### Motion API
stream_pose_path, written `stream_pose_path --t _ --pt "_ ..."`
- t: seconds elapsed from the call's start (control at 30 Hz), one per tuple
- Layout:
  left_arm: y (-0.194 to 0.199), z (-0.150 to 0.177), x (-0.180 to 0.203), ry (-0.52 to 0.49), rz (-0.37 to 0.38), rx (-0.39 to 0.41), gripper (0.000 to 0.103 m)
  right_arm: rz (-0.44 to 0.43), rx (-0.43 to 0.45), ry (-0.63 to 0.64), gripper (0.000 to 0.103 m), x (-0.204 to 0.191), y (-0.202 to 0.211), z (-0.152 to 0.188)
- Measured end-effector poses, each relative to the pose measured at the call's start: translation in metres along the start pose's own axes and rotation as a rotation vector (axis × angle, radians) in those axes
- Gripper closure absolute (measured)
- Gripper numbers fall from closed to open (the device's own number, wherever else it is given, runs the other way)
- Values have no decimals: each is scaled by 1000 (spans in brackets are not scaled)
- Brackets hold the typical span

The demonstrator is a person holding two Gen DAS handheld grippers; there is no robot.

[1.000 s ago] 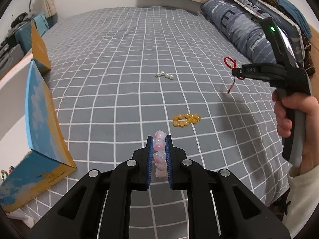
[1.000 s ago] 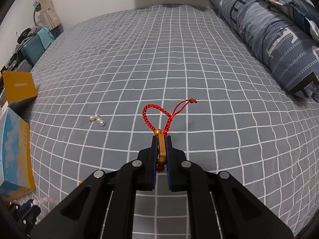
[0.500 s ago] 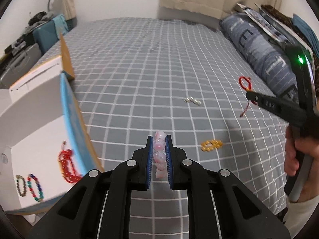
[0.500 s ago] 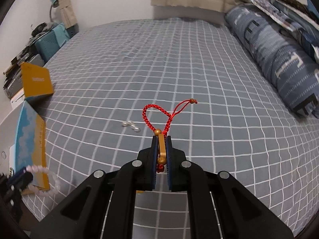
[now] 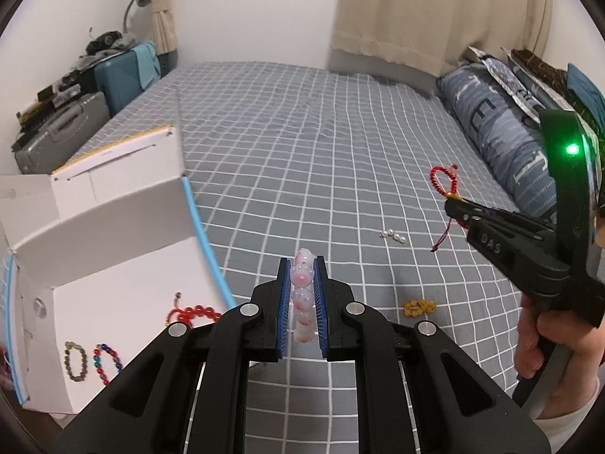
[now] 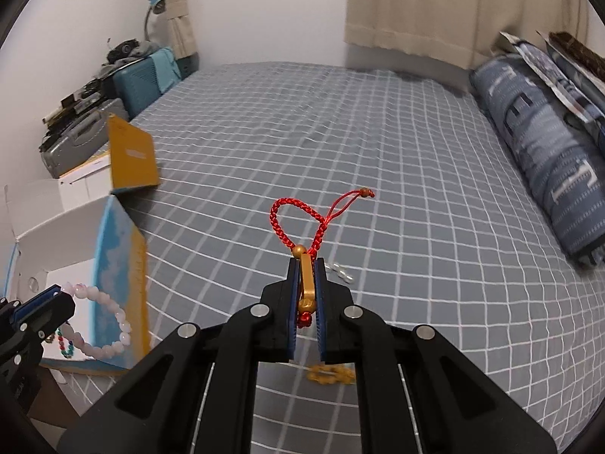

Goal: Organize jewelry
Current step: 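Carry both held bracelets over to the white box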

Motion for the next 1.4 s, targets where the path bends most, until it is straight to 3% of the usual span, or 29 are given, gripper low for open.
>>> stream_pose_path --t 0.37,0.9,1.13,1.4 --pt "25 -3 -65 91 -81 41 91 -106 20 108 96 -92 -8 -14" --pt "5 29 -181 229 -295 -8 91 -283 -44 286 96 -240 -53 8" --pt "-22 51 -211 264 -325 -83 91 -291 -112 355 96 -278 -80 35" --pt "-49 69 -227 286 -331 -168 91 -285 -207 352 96 -285 -113 51"
Point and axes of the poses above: each gripper's, at about its wrist camera, not at the fingertips, and y roughly against the way its jaws point, x to its right, z to its underside, the point moved 2 cm from there along -y, roughly the way its jaws point, and after that the axes turned 15 degrees about -z, right-handed, at the moved point
